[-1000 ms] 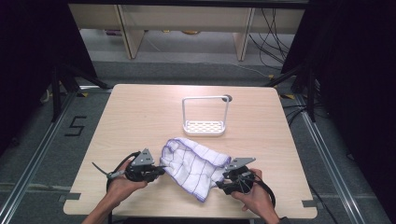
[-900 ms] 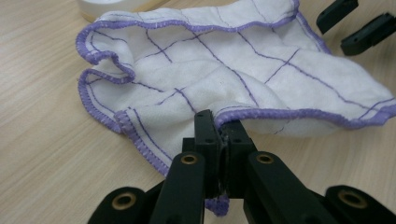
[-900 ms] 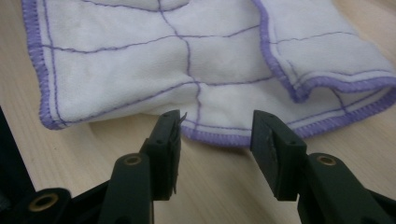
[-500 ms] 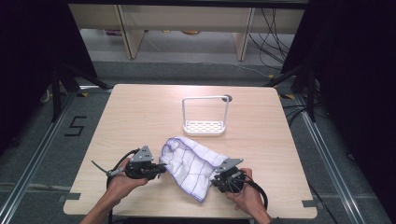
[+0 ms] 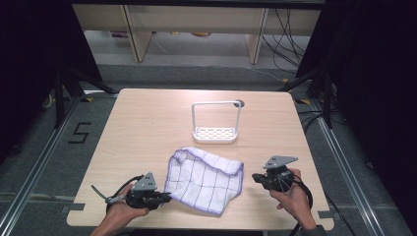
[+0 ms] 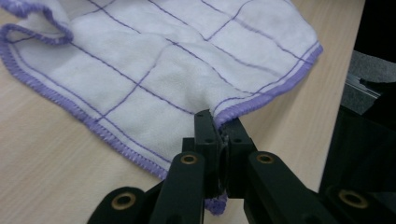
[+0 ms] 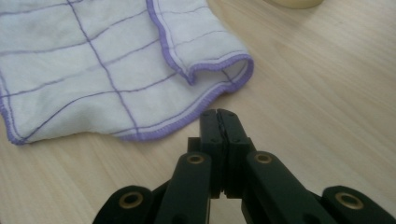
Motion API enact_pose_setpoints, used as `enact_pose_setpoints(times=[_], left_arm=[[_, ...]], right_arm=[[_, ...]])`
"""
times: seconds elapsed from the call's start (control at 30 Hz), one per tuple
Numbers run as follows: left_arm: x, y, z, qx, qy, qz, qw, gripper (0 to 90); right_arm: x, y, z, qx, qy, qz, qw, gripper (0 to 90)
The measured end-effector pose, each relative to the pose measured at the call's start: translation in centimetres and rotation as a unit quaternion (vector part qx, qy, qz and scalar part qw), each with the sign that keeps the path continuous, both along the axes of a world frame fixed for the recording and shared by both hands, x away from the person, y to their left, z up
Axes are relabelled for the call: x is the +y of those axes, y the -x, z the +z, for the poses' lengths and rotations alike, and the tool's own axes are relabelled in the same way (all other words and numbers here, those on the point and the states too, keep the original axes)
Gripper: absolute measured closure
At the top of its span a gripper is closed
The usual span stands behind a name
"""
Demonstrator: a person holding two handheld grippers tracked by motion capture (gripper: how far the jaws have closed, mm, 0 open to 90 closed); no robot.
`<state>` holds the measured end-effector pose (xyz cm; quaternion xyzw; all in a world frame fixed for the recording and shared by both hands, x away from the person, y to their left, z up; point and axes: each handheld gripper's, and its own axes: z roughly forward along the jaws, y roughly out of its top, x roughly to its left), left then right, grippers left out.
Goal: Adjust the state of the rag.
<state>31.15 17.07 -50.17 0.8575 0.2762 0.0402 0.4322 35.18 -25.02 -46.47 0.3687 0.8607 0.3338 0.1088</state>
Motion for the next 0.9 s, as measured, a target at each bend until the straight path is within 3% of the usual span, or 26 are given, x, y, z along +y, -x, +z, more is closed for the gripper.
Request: enact_pose_setpoints(times=[0.03, 0.07, 0.1, 0.2, 0.23, 0.33, 0.37, 0.43, 0.47, 0.5, 0.57, 0.63, 0.67, 0.7, 0.73, 0.77, 0.8, 0.83, 0.9], left_arm=[[0.0, 0.0, 0.0, 0.0, 0.0, 0.0, 1.0, 87.0], [-0.3, 0.1, 0.0, -0.003, 0.0, 0.001, 1.0, 87.0], [-0.3, 0.0, 0.1, -0.008, -0.007, -0.004, 0.9999, 86.9], [-0.2, -0.1, 0.0, -0.005, 0.0, 0.006, 1.0, 86.9], [-0.1, -0.2, 0.1, -0.01, -0.009, 0.004, 0.9999, 86.8], [-0.1, -0.1, 0.2, -0.01, 0.005, 0.01, 0.9999, 86.7], [0.0, -0.2, 0.3, -0.012, -0.001, 0.007, 0.9999, 86.7], [-0.1, -0.1, 0.4, -0.012, 0.006, 0.008, 0.9999, 86.6], [0.0, -0.1, 0.6, -0.017, 0.003, 0.008, 0.9998, 86.6], [-0.1, -0.1, 0.8, -0.017, 0.01, 0.013, 0.9997, 86.6], [-0.1, -0.2, 1.0, -0.022, 0.015, 0.01, 0.9996, 86.5], [0.1, -0.4, 1.6, -0.035, 0.003, 0.007, 0.9994, 86.6], [0.0, -0.5, 1.7, -0.035, 0.006, 0.007, 0.9993, 86.6], [-0.2, -0.5, 1.7, -0.037, 0.02, 0.008, 0.9991, 86.6], [-0.2, -0.4, 1.9, -0.036, 0.017, 0.008, 0.9992, 86.6], [-0.2, -0.4, 1.9, -0.036, 0.017, 0.008, 0.9992, 86.6], [-0.2, -0.5, 2.0, -0.039, 0.012, 0.007, 0.9991, 86.6], [-0.2, -0.5, 2.0, -0.039, 0.011, 0.006, 0.9991, 86.6], [-0.2, -0.5, 2.1, -0.04, 0.017, 0.007, 0.999, 86.6]], right_arm=[[0.0, 0.0, 0.0, 0.0, 0.0, 0.0, 1.0, 89.9], [0.1, 0.0, -0.2, -0.005, -0.015, 0.006, 0.9999, 89.8], [0.9, 0.5, -0.1, -0.006, -0.021, 0.025, 0.9995, 89.0], [2.6, 1.4, 0.3, -0.002, -0.033, 0.049, 0.9982, 83.2], [3.2, 1.8, 0.4, 0.008, -0.033, 0.056, 0.9978, 80.0], [5.2, 2.9, -0.3, 0.024, -0.029, 0.07, 0.9968, 75.4], [5.6, 3.1, -0.6, 0.029, -0.017, 0.076, 0.9966, 74.5], [6.0, 3.3, -0.8, 0.03, -0.019, 0.071, 0.9969, 73.2], [6.6, 3.5, -1.4, 0.033, -0.008, 0.067, 0.9971, 66.3], [6.8, 3.6, -1.6, 0.034, -0.015, 0.058, 0.9976, 65.3], [6.8, 3.7, -1.5, 0.04, -0.01, 0.069, 0.9968, 63.7], [7.7, 3.8, -1.8, 0.035, -0.012, 0.054, 0.9979, 59.8], [8.0, 3.5, -2.2, 0.011, -0.005, 0.062, 0.998, 59.2], [8.3, 3.5, -2.2, 0.019, -0.002, 0.052, 0.9985, 59.8], [8.5, 3.4, -2.4, 0.013, 0.014, 0.057, 0.9982, 61.4], [8.5, 3.4, -2.4, 0.013, 0.014, 0.057, 0.9982, 61.4], [8.8, 3.3, -2.6, 0.009, 0.024, 0.06, 0.9979, 66.3], [9.0, 3.1, -3.0, 0.003, 0.036, 0.08, 0.9961, 83.1], [8.8, 2.9, -2.9, 0.01, 0.031, 0.084, 0.9959, 86.6]])
